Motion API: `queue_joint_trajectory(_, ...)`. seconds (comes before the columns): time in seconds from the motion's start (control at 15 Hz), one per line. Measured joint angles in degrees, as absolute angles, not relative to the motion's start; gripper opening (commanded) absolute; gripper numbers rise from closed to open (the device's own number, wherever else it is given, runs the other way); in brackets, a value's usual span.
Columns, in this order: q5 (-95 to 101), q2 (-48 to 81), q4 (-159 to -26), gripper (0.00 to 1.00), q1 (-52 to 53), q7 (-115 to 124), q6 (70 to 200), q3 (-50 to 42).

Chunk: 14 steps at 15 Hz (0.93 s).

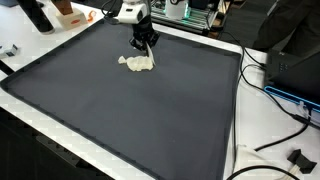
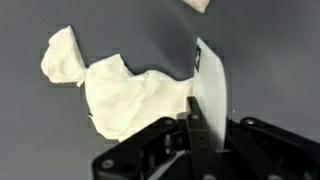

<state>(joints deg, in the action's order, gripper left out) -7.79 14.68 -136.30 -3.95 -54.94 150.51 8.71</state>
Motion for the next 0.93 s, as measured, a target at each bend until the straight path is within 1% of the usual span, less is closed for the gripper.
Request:
queue_joint_trajectory(0.4,-9.13,14.17,-137.22,0.01,-5.54,-62.62,150.58,8.81)
queue_joint_trajectory(0.93,-16.68,15.84,-135.25,0.01,-7.53,-78.06,150.12,10.72)
